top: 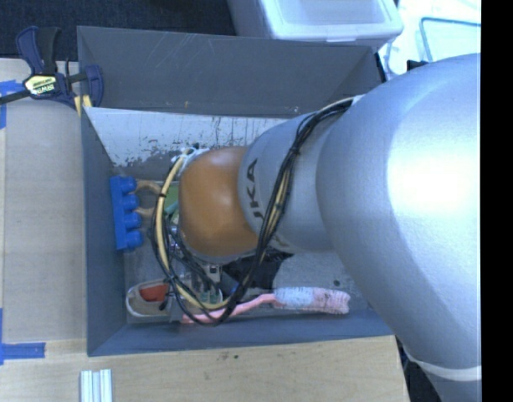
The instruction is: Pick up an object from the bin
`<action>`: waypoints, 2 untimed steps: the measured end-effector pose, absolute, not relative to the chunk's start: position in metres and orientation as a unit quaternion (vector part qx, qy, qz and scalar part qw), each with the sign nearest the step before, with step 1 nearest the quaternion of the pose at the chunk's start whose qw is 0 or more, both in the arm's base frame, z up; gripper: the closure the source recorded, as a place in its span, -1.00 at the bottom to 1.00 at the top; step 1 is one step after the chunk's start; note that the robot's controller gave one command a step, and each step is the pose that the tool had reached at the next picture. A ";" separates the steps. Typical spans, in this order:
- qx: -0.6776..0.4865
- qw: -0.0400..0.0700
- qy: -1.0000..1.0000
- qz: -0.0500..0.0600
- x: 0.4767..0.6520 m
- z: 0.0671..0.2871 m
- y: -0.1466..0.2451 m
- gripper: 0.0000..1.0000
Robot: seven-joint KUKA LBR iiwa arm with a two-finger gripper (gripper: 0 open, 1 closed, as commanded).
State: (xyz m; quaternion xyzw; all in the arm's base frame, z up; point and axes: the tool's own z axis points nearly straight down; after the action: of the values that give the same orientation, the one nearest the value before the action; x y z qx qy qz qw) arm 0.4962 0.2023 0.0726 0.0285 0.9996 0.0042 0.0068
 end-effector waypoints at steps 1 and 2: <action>0.007 0.009 1.000 0.006 0.496 0.074 0.203 -1.00; 0.018 0.009 1.000 0.005 0.497 0.075 0.202 1.00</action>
Offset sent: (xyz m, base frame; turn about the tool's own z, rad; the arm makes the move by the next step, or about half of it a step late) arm 0.0000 0.0001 0.0004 -0.0131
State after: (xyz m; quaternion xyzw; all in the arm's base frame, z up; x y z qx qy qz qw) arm 0.4973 0.2023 0.0747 0.0184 0.9998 0.0053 0.0093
